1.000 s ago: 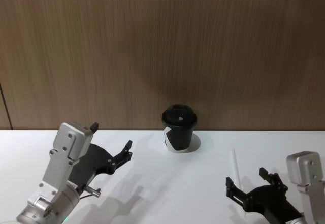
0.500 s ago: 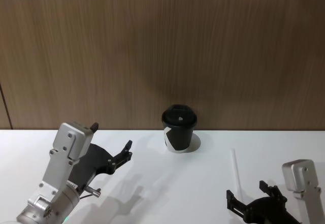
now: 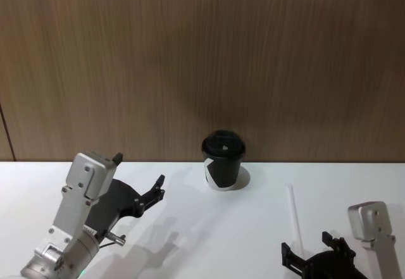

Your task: Pick up the straw with one hand, pass it to the other hand, and insert it into the cup.

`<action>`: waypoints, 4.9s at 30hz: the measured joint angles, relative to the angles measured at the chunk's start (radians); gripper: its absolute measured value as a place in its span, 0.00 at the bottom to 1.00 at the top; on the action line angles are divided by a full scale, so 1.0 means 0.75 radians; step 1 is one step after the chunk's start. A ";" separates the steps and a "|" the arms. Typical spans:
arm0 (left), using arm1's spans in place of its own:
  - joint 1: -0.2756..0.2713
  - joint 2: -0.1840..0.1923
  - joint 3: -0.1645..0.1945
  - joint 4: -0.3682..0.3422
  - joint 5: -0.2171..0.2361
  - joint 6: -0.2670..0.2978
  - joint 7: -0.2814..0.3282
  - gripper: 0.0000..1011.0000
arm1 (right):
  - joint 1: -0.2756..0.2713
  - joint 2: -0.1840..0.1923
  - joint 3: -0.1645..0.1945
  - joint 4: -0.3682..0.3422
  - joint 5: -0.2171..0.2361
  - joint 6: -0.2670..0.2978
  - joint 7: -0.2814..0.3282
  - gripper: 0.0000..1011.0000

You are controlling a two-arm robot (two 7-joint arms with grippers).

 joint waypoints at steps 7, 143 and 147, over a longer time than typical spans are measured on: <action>0.000 0.000 0.000 0.000 0.000 0.000 0.000 0.99 | 0.000 -0.007 -0.003 0.012 -0.011 0.019 0.001 0.99; 0.000 0.000 0.000 0.000 0.000 0.000 0.000 0.99 | 0.030 0.068 0.149 0.071 -0.151 -0.487 0.060 0.00; 0.000 0.000 0.000 0.000 0.000 0.000 0.000 0.99 | 0.046 0.098 0.161 0.071 -0.125 -0.550 0.125 0.00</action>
